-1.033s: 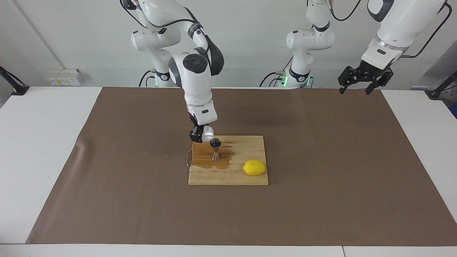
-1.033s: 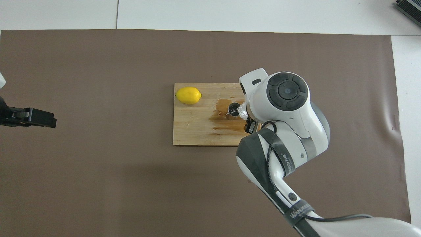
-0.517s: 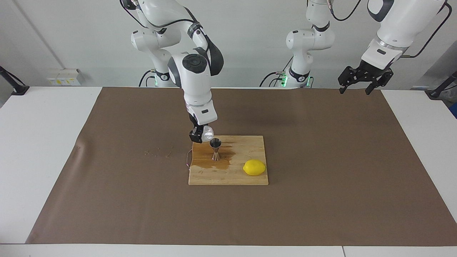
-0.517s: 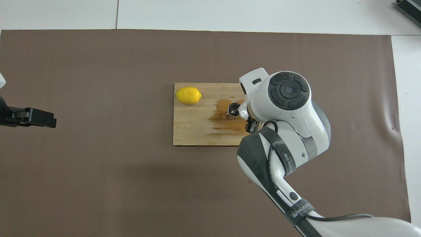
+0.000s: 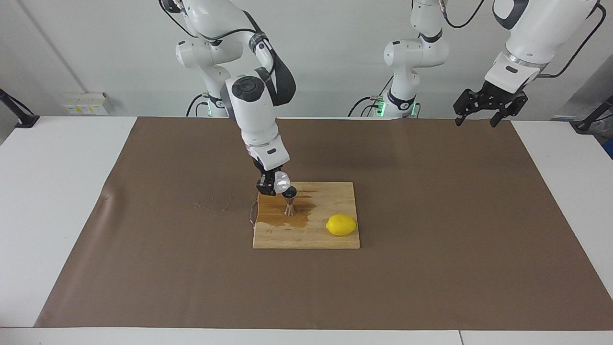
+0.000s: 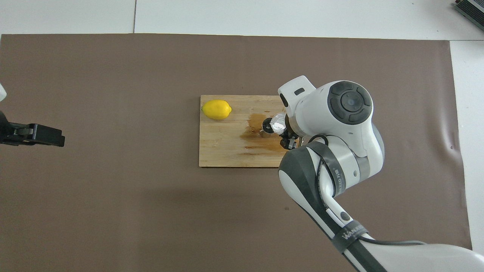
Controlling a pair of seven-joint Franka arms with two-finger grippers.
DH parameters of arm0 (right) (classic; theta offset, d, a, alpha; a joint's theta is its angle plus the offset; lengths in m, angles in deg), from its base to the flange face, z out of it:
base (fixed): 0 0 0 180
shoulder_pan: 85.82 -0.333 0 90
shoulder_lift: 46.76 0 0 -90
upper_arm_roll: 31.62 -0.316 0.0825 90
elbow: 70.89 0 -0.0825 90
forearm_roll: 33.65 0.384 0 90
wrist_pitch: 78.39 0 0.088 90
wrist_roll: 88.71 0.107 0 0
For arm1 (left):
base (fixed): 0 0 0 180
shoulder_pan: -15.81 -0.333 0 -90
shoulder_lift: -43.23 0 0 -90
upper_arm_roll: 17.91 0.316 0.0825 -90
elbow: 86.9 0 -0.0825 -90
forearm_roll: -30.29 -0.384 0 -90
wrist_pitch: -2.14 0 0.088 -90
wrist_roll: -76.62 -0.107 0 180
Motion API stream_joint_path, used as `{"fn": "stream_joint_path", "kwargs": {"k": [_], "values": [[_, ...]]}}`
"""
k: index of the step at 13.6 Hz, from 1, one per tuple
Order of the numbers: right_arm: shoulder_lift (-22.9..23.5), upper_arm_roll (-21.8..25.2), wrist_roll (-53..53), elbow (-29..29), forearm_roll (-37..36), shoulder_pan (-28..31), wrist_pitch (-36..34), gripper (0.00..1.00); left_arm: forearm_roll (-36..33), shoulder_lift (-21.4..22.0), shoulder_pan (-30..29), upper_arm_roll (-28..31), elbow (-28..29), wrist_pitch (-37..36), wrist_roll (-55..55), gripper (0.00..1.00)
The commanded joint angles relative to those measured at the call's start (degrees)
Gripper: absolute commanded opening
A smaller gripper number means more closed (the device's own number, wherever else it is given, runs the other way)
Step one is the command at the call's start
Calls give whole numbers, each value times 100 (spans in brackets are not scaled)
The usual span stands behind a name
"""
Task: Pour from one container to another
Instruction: 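Lift the white cup upright away from the board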
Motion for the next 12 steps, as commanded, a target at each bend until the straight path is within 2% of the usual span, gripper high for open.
{"fn": "stream_joint_path", "kwargs": {"k": [1,7,12], "values": [[-129,-57,-763,151,704,286,165,29,-27,153,-11,7,151,-18,56,100],[-199,-57,-2871,238,2189,1216,104,29,-27,153,-11,7,151,-18,56,100],[-261,-57,-5154,1019,3507,2289,86,29,-27,153,-11,7,151,-18,56,100]]}}
